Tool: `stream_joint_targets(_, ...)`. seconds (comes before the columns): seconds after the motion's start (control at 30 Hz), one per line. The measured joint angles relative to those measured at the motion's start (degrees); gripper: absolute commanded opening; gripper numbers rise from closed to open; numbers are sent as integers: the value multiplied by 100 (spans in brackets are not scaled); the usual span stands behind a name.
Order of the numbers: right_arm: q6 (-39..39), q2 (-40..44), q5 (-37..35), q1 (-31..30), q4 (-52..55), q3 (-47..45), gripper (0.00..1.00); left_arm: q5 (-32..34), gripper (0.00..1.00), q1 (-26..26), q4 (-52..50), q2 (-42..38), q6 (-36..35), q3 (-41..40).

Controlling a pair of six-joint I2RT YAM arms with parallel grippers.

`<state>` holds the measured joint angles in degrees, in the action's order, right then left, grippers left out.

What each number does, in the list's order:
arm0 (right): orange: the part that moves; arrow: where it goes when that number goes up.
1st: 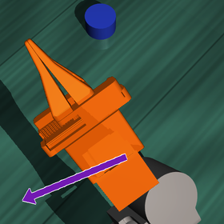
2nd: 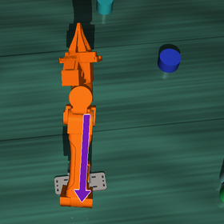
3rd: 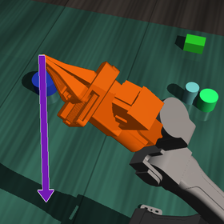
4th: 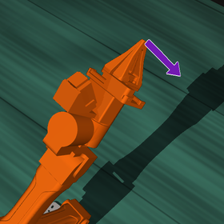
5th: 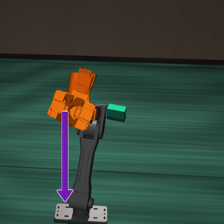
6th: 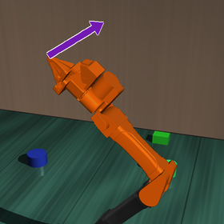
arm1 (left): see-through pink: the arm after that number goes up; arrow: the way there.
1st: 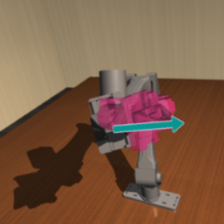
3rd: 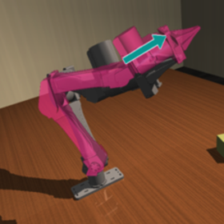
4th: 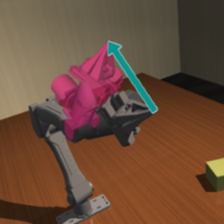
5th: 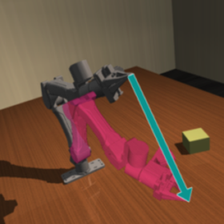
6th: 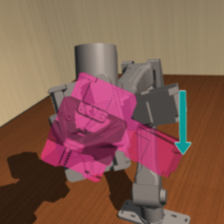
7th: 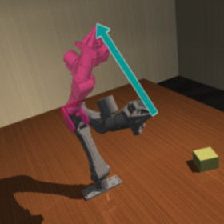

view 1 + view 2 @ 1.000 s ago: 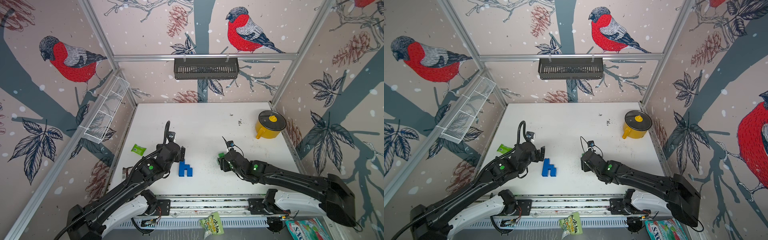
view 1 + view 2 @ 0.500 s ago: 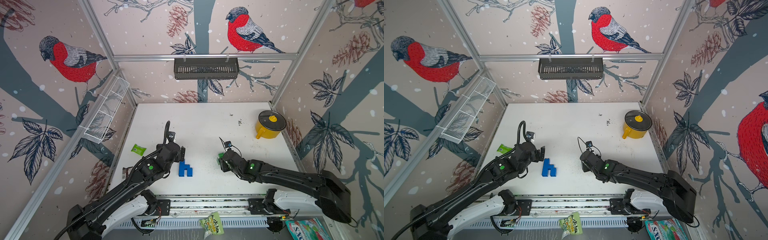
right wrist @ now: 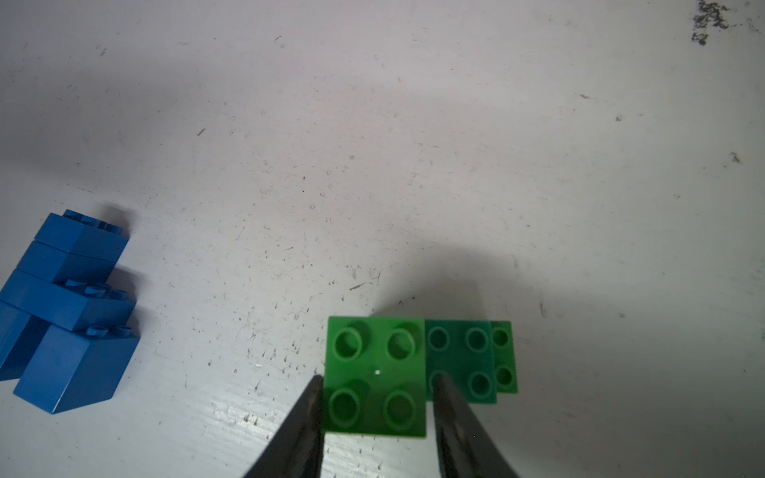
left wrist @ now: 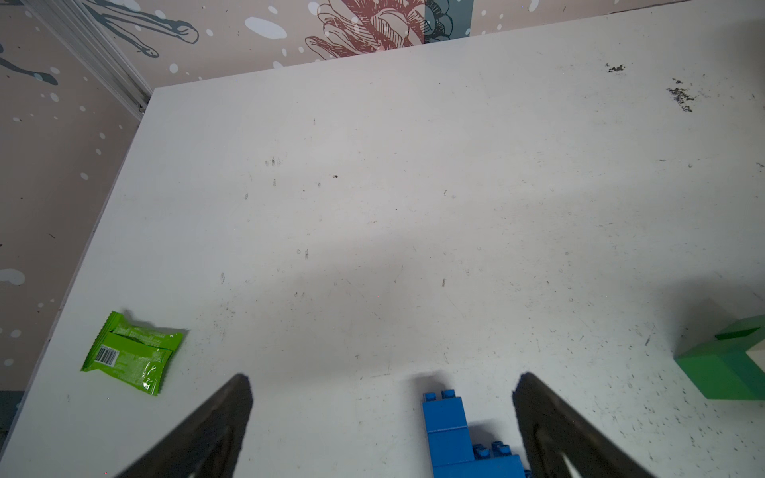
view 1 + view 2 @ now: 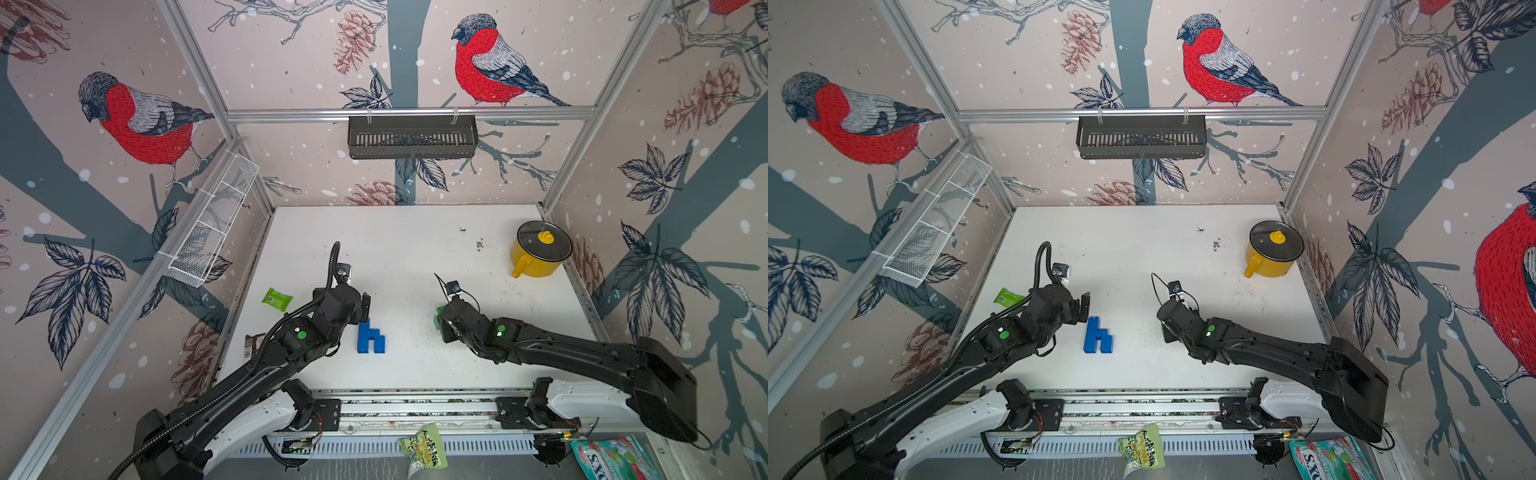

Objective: Assemble the letter h with lego
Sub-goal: Pick up the lego brick from the center of the board.

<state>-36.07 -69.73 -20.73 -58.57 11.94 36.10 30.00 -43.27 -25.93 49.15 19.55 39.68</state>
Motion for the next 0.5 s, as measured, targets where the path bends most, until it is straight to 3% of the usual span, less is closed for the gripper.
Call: stream_joint_targets(0.5, 2, -9, -90, -26, 133, 87, 35, 0, 98, 0, 0, -2, 0, 0)
